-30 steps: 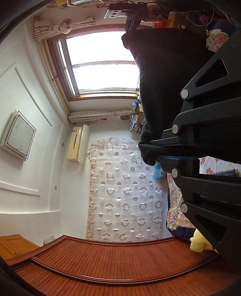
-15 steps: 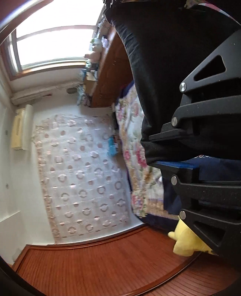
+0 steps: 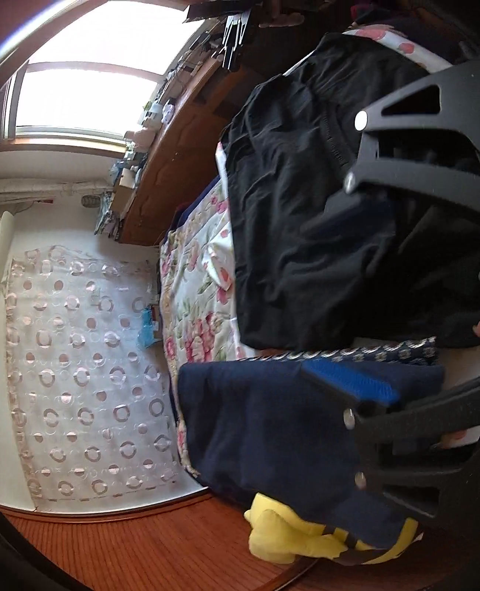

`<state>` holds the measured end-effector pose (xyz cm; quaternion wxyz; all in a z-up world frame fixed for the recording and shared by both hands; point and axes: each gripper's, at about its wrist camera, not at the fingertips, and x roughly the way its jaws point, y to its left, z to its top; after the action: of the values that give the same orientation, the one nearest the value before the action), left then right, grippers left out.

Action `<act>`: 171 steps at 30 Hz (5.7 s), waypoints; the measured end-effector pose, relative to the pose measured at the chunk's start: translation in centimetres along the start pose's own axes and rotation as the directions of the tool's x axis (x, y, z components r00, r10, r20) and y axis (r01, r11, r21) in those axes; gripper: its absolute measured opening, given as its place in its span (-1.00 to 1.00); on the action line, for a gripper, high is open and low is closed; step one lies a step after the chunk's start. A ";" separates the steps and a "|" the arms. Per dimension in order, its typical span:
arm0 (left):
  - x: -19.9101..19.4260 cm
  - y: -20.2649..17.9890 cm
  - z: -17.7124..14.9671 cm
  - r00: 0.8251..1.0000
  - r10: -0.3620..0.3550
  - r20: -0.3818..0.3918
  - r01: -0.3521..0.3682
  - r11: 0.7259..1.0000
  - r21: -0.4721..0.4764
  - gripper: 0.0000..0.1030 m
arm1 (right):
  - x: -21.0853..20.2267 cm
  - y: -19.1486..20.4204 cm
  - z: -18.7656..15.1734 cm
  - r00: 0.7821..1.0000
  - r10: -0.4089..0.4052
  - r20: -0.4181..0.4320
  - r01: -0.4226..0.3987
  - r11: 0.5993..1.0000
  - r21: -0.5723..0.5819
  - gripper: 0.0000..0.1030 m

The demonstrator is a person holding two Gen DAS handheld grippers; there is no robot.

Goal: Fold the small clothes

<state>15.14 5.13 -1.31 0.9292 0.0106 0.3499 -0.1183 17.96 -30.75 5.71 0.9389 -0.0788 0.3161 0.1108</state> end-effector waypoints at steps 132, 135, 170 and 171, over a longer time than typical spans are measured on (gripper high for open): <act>7.3 -2.7 -3.5 0.991 0.070 -0.114 -0.087 0.986 -0.144 0.42 | 5.9 -5.5 -6.4 0.998 0.020 -0.061 -0.006 0.977 0.215 -0.09; 7.7 -2.8 -3.6 0.990 0.081 -0.112 -0.096 0.987 -0.131 0.31 | 6.8 -5.4 -6.4 0.994 0.003 -0.108 0.018 0.980 0.197 -0.10; -3.7 -3.6 -3.5 0.991 0.026 0.134 -0.017 0.997 -0.070 -0.88 | -4.7 -5.0 -6.3 0.980 0.056 0.189 -0.066 0.997 0.046 -0.89; -4.3 -3.6 -4.2 0.990 0.025 0.137 -0.015 0.997 -0.070 -0.88 | -5.3 -4.9 -6.9 0.980 0.056 0.191 -0.064 0.997 0.040 -0.89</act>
<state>8.44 3.00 -1.45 0.9521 -0.0263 0.2887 -0.0972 11.16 -37.84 3.92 0.9626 -0.0366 0.2300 0.1387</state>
